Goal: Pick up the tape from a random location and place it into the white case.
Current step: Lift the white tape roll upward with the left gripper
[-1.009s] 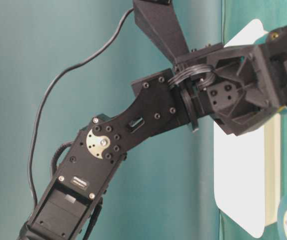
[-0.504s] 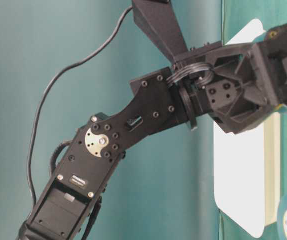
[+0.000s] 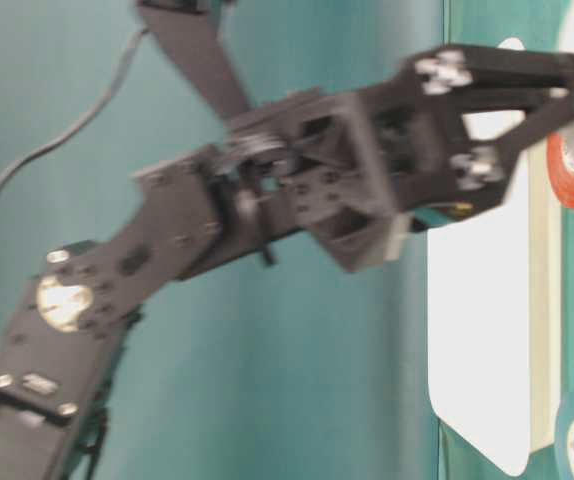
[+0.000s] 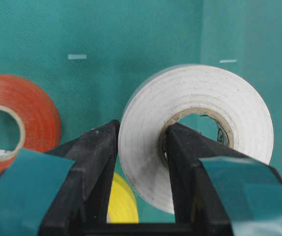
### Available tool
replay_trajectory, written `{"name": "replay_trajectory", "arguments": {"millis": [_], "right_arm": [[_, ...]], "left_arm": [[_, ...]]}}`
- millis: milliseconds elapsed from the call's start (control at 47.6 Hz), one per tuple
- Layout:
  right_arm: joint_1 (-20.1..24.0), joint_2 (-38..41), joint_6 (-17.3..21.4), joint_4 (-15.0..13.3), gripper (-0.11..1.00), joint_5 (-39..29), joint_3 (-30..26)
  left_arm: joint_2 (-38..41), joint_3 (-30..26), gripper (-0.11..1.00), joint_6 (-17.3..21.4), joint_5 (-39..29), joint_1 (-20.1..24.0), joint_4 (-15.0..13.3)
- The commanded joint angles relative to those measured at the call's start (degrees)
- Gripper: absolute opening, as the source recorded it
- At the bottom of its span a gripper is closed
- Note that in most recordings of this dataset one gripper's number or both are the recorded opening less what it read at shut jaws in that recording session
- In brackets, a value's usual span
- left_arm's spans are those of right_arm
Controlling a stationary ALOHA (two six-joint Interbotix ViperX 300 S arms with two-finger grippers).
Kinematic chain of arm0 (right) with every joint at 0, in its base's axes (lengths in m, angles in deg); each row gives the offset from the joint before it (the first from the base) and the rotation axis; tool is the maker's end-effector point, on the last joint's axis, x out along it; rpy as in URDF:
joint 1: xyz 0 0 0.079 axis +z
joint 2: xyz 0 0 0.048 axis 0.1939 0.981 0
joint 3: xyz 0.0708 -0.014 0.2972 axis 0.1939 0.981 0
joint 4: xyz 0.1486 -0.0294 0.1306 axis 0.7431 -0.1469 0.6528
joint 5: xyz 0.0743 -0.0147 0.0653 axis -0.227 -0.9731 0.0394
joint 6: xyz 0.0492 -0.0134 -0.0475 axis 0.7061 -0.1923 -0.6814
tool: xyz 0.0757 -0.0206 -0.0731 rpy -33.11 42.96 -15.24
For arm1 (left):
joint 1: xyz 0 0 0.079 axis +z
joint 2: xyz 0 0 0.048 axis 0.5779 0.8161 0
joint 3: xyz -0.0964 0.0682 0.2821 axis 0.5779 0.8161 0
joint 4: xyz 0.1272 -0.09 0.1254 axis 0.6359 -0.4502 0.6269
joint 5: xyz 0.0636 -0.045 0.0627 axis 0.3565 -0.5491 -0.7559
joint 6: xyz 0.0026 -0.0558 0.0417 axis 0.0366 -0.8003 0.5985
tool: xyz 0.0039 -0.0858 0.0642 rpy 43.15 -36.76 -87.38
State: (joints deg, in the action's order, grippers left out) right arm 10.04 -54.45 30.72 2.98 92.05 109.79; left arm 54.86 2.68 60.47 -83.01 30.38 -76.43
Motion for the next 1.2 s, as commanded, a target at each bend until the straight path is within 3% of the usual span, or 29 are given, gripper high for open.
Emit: {"name": "replay_trajectory", "arguments": {"millis": [0, 820, 1177], "right_arm": [[0.0, 0.3, 0.0, 0.1, 0.0, 0.1, -1.1], [0.1, 0.3, 0.0, 0.1, 0.0, 0.1, -1.1], [0.0, 0.3, 0.1, 0.1, 0.0, 0.1, -1.1]], "left_arm": [[-4.0, -1.8, 0.27, -0.1, -0.9, -0.4, 0.1], [-12.8, -8.8, 0.27, 0.0, -14.5, -1.7, 0.1], [-13.2, -11.5, 0.27, -0.1, -18.5, -2.0, 0.1]]}}
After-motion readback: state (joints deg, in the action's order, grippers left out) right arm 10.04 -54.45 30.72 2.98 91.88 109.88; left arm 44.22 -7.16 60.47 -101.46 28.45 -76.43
